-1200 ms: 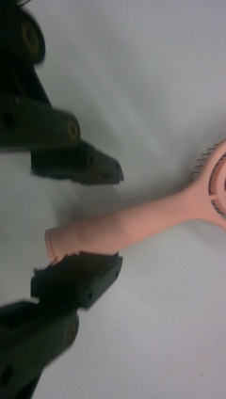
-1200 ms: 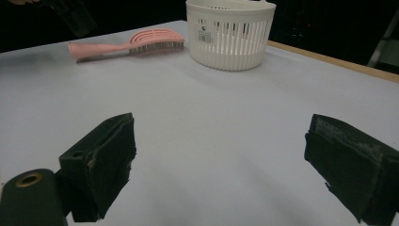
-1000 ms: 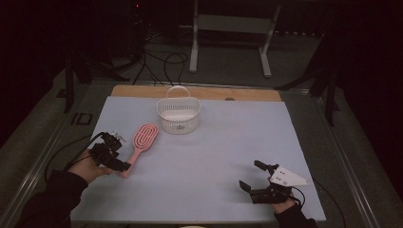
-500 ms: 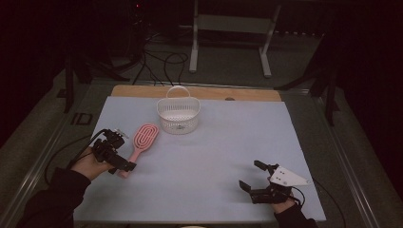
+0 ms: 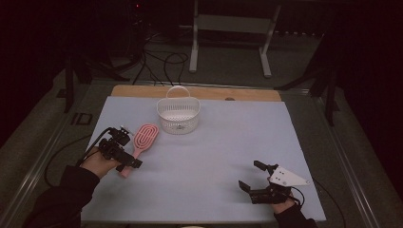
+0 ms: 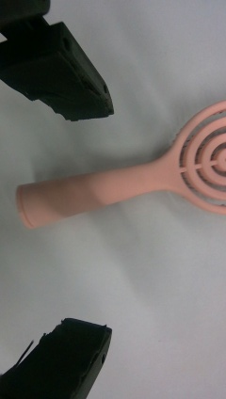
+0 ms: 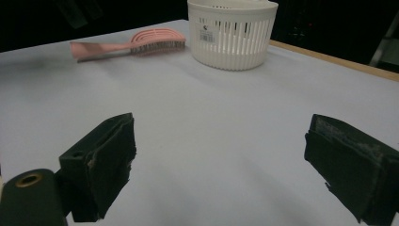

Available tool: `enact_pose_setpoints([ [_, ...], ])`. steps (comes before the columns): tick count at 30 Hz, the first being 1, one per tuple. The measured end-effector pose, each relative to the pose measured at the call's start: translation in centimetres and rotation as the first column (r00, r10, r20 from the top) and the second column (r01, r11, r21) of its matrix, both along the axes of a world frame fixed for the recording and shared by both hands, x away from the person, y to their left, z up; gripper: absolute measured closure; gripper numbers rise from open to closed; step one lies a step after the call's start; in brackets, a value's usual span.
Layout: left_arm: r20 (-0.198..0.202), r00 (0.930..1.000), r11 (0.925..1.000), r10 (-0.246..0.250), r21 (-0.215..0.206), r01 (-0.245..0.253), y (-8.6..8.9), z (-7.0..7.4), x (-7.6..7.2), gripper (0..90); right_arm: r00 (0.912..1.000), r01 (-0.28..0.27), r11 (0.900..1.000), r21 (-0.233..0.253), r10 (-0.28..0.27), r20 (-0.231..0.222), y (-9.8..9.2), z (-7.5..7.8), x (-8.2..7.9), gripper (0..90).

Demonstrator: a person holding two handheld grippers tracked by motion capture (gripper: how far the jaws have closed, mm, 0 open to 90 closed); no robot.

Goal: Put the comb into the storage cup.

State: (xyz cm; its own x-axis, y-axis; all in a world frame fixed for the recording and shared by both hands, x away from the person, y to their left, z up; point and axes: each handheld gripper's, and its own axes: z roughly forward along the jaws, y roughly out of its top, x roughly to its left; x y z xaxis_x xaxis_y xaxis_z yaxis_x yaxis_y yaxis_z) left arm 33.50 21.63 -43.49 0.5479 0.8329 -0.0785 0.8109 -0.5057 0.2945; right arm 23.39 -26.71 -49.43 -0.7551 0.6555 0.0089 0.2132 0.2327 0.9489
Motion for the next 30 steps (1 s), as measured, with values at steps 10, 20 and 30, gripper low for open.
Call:
enact_pose_setpoints([
  [10,-0.050,0.9936,0.9922,0.101,-0.068,-0.104,-0.5,-0.7,1.7,0.0,1.0000,-0.001,1.000,-0.001,0.001,-0.006,0.0,0.0,0.0,9.1],
  [20,-0.079,0.9907,0.9890,0.111,-0.090,-0.118,-0.3,-1.0,2.7,0.1,1.0000,-0.003,1.000,-0.002,0.003,-0.007,0.0,-0.1,0.0,9.0],
  [30,-0.099,0.9881,0.9873,0.118,-0.095,-0.127,0.2,-2.0,3.4,1.8,1.0000,-0.004,1.000,-0.002,0.004,-0.003,0.0,0.0,0.0,9.0],
])
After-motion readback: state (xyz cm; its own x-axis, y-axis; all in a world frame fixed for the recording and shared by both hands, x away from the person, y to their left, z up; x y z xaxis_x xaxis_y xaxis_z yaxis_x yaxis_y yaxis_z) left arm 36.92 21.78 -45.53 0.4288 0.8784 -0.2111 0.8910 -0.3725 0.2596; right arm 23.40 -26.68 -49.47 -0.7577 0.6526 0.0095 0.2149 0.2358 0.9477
